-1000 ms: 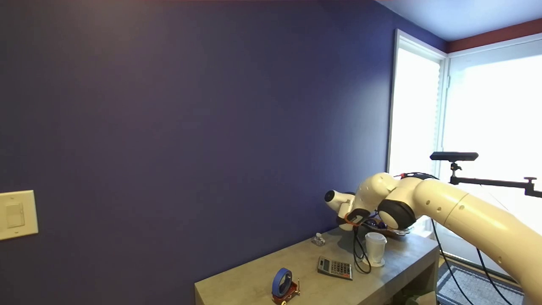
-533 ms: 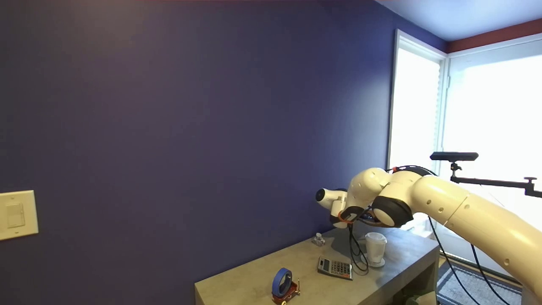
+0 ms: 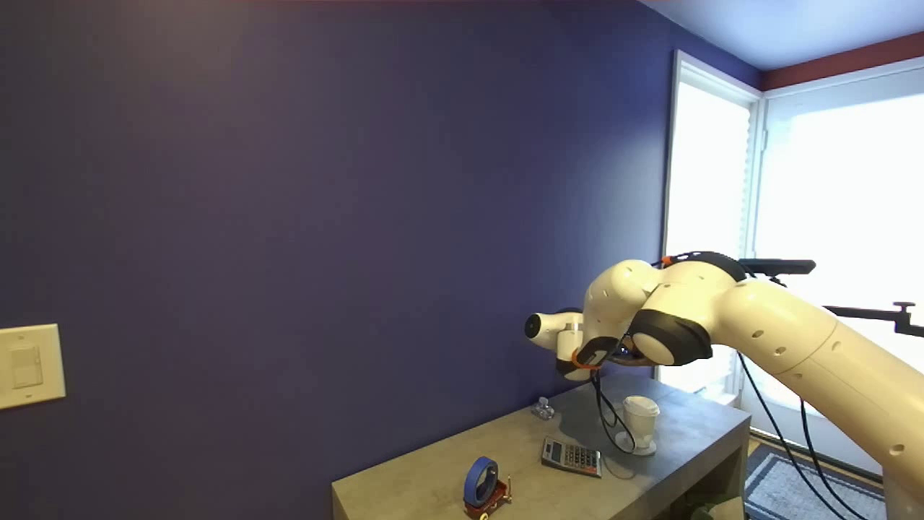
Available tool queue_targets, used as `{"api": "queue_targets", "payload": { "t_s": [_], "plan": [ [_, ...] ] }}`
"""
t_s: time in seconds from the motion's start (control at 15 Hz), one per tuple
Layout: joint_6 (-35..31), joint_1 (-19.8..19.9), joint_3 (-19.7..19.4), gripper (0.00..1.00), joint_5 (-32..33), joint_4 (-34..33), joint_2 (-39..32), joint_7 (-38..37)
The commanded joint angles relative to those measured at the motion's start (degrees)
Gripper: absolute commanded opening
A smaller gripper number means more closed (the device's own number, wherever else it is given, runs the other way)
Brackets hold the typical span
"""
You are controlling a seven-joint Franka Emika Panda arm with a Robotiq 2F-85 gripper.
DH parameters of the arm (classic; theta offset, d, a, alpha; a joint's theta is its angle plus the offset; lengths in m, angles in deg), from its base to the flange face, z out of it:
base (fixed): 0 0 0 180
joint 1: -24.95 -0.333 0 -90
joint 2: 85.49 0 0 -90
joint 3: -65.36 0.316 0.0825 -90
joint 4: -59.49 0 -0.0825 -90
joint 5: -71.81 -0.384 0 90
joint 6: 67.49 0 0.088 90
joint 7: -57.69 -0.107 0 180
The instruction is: Move the key bowl from the right to the left
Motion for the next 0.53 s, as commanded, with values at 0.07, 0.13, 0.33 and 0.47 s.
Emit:
{"api": "queue_targets", "payload": {
  "t_s": [0.07, 0.13, 0.33, 0.47],
  "plan": [
    [5.8, -10.1, 0.7, 0.03, 12.9, 13.1, 13.7, -5.5],
    [7.7, -11.6, 1.8, 0.03, 15.4, 14.5, 16.3, -6.8],
    [14.7, -14.5, 7.7, 0.03, 23.5, 17.7, 24.2, -9.9],
    [20.9, -14.1, 14.6, 0.03, 28.1, 18.5, 28.7, -11.0]
  ]
}}
